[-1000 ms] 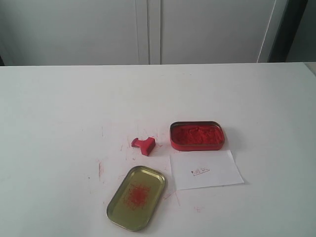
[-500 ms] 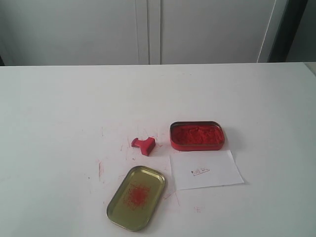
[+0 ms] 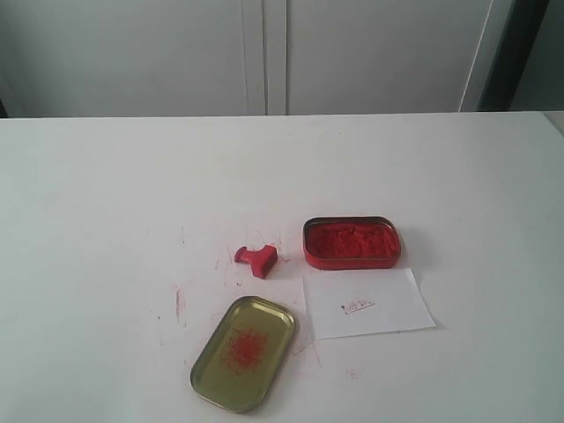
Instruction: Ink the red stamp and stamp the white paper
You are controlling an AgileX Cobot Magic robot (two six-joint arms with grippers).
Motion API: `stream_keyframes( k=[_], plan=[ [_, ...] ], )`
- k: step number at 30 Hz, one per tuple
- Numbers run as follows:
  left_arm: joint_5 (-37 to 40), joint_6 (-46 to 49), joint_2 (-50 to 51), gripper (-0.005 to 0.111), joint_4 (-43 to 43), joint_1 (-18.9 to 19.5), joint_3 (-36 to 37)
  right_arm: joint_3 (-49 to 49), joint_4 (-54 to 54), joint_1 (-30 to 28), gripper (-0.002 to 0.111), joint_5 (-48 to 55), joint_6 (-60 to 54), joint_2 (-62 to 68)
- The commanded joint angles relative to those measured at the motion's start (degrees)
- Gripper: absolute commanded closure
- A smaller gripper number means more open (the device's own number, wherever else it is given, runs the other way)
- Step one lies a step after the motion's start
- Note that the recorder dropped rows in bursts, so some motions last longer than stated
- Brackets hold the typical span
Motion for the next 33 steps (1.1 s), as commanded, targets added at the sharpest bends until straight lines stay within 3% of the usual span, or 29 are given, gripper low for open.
stream_keyframes(
  k=[1, 10, 19, 33],
  plan=[
    [-0.8, -0.4, -0.2, 0.107, -0.8, 0.1, 1.7, 0.3, 0.1, 0.2, 0.108, -0.8, -0.1, -0.3],
    [-1.3, -0.4, -0.2, 0.107, -0.8, 0.1, 2.3, 0.3, 0.1, 0.2, 0.108, -0.8, -0.1, -0.3],
    [-3.1, -7.6, -0.2, 0.107, 1.5, 0.1, 2.8, 0.3, 0.1, 0.2, 0.108, -0.8, -0.1, -0.3],
    [-3.1, -6.9, -0.2, 0.107, 1.5, 0.1, 2.8, 0.3, 0.1, 0.2, 0.108, -0.8, -0.1, -0.3]
  ],
)
